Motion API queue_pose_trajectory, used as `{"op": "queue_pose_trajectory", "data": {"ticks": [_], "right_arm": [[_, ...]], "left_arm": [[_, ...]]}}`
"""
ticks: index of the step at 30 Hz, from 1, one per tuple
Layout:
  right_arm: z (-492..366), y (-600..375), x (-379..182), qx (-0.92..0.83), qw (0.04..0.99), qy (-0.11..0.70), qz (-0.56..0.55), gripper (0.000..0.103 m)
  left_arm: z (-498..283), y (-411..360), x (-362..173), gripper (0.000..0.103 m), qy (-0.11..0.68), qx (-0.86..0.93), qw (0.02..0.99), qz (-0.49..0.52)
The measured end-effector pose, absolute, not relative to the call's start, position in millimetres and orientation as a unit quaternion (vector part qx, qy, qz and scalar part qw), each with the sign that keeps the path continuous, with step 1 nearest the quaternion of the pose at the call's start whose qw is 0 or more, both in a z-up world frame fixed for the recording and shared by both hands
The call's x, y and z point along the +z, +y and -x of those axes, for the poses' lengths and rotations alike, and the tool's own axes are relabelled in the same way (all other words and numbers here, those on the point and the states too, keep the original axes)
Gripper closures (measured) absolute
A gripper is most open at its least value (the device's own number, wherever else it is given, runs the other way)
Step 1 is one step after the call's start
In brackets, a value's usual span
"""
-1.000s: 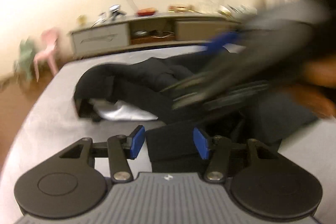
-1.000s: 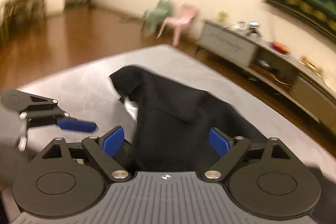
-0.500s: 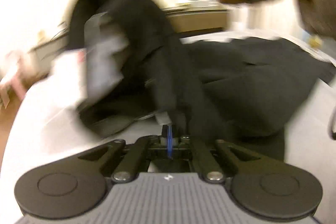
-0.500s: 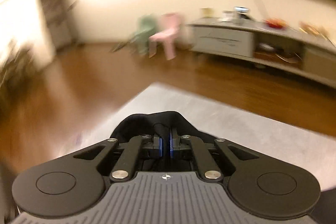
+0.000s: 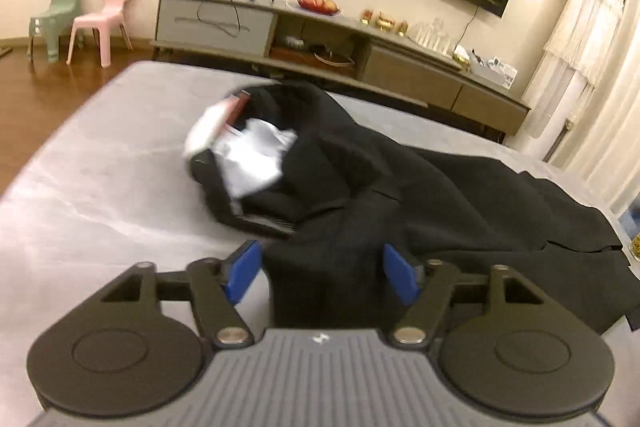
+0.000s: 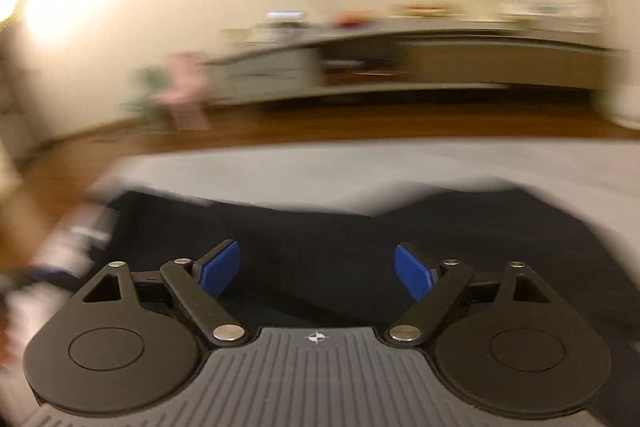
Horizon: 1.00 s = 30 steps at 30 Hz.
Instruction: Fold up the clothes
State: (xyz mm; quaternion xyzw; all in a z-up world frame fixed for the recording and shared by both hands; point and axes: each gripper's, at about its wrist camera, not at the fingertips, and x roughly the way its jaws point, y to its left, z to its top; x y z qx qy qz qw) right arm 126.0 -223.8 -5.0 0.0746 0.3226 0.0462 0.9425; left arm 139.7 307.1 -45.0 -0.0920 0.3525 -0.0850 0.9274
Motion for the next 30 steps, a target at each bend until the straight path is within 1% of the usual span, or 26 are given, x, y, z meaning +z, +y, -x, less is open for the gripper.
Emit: {"op": "queue_pose_trajectory", "data": {"ticks": [2,4,5,6,8,9,10,11,12,14,16,17,18,20,22,24,25,28,30], "right_arm": [[-96,-292,-32,-0.037,0.940,0.330,-0.071,0.017],[-77,-333,-54,-0.075,0.935,0.341,-0.066,0.016],[-74,-345,-60,-0.073,0.932,0.348,-0.066,0.016],[-71,-358,-66,-0.071,0.930,0.355,-0.066,0.015],[-73,-370,-77,-0.058,0.925,0.371,-0.055,0.011],[-79,-367,-82,-0.044,0.923,0.381,-0.043,0.009],[-84,-364,-88,-0.030,0.920,0.391,-0.030,0.009],[-92,-357,-93,-0.026,0.913,0.406,-0.013,0.009],[-93,-359,-91,-0.036,0.913,0.405,-0.012,0.009],[-93,-365,-82,-0.060,0.916,0.395,-0.018,0.010],[-79,-385,-67,-0.065,0.920,0.372,-0.104,0.010],[-72,-390,-67,-0.059,0.915,0.366,-0.158,0.010],[-65,-394,-69,-0.050,0.907,0.360,-0.214,0.010],[-59,-402,-77,-0.027,0.885,0.363,-0.291,0.010],[-61,-405,-87,-0.014,0.862,0.380,-0.335,0.010],[-60,-404,-97,-0.011,0.839,0.392,-0.377,0.010],[-57,-402,-100,-0.009,0.828,0.393,-0.400,0.010],[-41,-392,-103,0.001,0.807,0.391,-0.443,0.010],[-35,-386,-106,-0.003,0.805,0.389,-0.448,0.010]], "left_arm": [[-146,289,-49,0.022,0.364,-0.084,0.924,0.079],[-155,277,-55,0.026,0.373,-0.087,0.922,0.055],[-160,272,-59,0.041,0.376,-0.088,0.921,0.042],[-161,267,-61,0.064,0.380,-0.088,0.920,0.036],[-164,266,-65,0.089,0.387,-0.084,0.918,0.031],[-164,267,-65,0.099,0.384,-0.079,0.919,0.028],[-164,268,-65,0.099,0.381,-0.073,0.921,0.025],[-163,275,-58,0.100,0.364,-0.064,0.928,0.036],[-161,283,-49,0.100,0.343,-0.054,0.936,0.050],[-155,313,-33,0.099,0.310,-0.016,0.944,0.109],[-146,346,-23,0.097,0.293,0.026,0.941,0.165],[-142,355,-24,0.089,0.296,0.042,0.938,0.177],[-138,362,-26,0.068,0.304,0.057,0.932,0.190],[-125,370,-27,0.046,0.311,0.066,0.921,0.226],[-109,371,-21,0.044,0.298,0.062,0.920,0.248],[-92,370,-13,0.038,0.282,0.052,0.920,0.268],[-89,368,-13,0.037,0.286,0.036,0.916,0.279],[-99,348,-28,0.037,0.349,-0.009,0.895,0.276],[-107,333,-40,0.037,0.390,-0.032,0.879,0.271]]}}
